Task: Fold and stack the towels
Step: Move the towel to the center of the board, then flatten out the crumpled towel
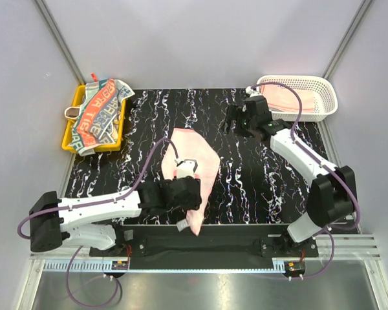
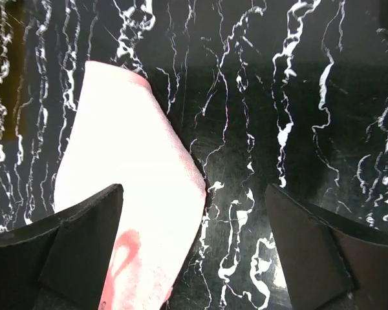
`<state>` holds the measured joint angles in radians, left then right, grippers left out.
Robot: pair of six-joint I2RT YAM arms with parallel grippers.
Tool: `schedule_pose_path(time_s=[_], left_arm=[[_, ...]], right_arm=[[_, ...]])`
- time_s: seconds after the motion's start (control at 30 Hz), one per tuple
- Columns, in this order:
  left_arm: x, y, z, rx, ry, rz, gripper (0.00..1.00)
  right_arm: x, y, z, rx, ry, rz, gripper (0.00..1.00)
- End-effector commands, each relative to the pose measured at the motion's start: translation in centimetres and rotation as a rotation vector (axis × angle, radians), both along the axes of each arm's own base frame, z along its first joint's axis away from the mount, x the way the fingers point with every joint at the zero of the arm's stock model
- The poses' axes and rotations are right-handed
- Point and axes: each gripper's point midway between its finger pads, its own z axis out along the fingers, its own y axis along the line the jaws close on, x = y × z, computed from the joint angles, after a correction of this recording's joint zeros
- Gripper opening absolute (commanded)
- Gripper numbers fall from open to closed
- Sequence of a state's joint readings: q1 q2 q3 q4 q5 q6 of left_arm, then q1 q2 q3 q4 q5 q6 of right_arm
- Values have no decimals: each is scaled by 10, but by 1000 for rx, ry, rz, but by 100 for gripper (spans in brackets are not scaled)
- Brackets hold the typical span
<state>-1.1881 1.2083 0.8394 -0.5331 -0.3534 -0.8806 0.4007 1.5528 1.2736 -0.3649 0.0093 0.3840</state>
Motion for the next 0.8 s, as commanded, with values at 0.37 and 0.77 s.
schedule_pose_path(time_s=[0.37,0.77], left_arm=[[203,86,82,-75,-244,410,62],[327,86,-23,17,10,107,65]], right_arm=[[8,41,-95,37,188,-2,83],[-11,67,-141,172,301,-7,82]])
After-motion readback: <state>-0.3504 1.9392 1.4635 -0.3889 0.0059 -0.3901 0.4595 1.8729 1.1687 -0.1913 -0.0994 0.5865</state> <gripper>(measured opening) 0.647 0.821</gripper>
